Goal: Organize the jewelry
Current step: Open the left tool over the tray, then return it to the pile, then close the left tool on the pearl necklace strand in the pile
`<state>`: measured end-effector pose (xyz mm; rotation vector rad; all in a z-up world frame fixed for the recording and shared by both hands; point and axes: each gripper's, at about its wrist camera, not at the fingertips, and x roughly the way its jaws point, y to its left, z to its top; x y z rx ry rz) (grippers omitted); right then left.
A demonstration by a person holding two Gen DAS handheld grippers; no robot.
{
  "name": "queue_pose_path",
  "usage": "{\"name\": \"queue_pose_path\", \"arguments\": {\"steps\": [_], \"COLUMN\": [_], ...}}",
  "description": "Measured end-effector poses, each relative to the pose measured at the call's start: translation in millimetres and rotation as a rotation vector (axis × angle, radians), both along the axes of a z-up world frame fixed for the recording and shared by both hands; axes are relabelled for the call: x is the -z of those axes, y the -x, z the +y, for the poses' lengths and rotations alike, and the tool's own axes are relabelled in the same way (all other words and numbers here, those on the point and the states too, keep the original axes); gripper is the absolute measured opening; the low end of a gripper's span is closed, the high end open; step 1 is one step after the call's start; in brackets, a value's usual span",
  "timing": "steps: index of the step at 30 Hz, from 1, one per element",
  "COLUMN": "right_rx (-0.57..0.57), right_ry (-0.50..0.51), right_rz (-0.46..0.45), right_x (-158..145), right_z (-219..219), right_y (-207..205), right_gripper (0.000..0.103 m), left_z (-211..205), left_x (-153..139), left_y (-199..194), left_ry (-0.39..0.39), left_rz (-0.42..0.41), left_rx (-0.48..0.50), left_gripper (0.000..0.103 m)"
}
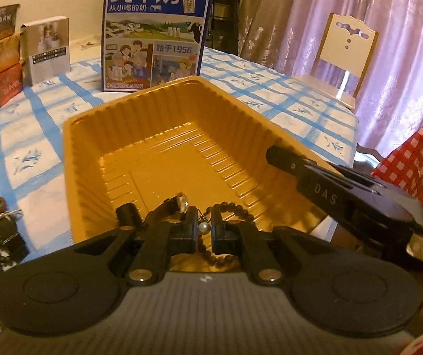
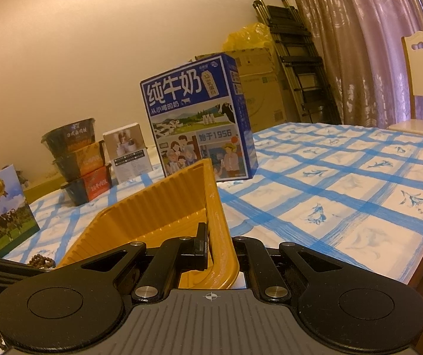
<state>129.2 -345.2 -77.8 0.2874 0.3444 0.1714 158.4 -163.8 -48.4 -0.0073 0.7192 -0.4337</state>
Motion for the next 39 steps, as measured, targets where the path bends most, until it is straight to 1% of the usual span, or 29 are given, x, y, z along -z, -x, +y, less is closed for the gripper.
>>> {"name": "queue_pose_path", "arguments": {"steps": [6,8,9,10,11,13,17,20,22,26,31,35,39], "right_rx": [-0.001,-0.001,0.000,0.000,0.001,0.002,0.004,0.006,0.005,0.008,0.016,0.026,0.046], "right_ry": [0.000,-0.001,-0.001,-0.001,-0.002,-0.001,0.001,0.002,0.005,0.008,0.003,0.006,-0.007], "right_rz": [-0.001,-0.001,0.000,0.000,0.001,0.002,0.003,0.003,0.004,0.009,0.023,0.038,0.043], "right_x": [-1.0,-0.8,-0.8,-0.9,-0.9,-1.3,-0.5,0.1,0.1,-0.9,-1.6,-1.2,0.3], "right_z": [0.4,-0.6,-0.8,-0.6,-0.4,0.5,-0.7,-0.9,-0.1,4.3,8.9,13.1,18.1], "right_y": [-0.2,-0.6,-0.7,-0.7,-0.7,-0.8,-1.8,-3.7,-4.5,-9.2,-14.6,-18.9,-23.9], "right_gripper": [0.006,0.006,0.006,0.006,0.006,0.006,0.006,0.006,0.006,0.006,0.006,0.006,0.006], "left_z": [-4.9,-3.1,-1.3,-0.4,0.0,3.0,13.6,31.2,49.5,91.9,142.0,167.4,176.9], "left_x": [5.4,6.5,6.4,5.8,5.1,2.2,-8.8,-15.3,-17.2,-16.9,-8.4,-4.2,1.1], "left_y": [-7.7,-7.9,-7.7,-7.3,-6.9,-4.5,7.2,20.3,28.1,41.8,56.3,62.1,55.7], "left_ry": [0.010,0.031,0.044,0.048,0.048,0.050,0.051,0.014,-0.015,-0.075,-0.158,-0.179,-0.189], "left_rz": [0.031,0.048,0.052,0.053,0.052,0.045,-0.004,-0.044,-0.052,-0.039,-0.012,0.007,0.015], "left_rx": [-0.008,-0.013,-0.021,-0.025,-0.029,-0.043,-0.074,-0.110,-0.149,-0.246,-0.369,-0.429,-0.436], "left_gripper": [0.007,0.009,0.009,0.014,0.016,0.016,0.021,0.022,0.022,0.022,0.022,0.022,0.022]}}
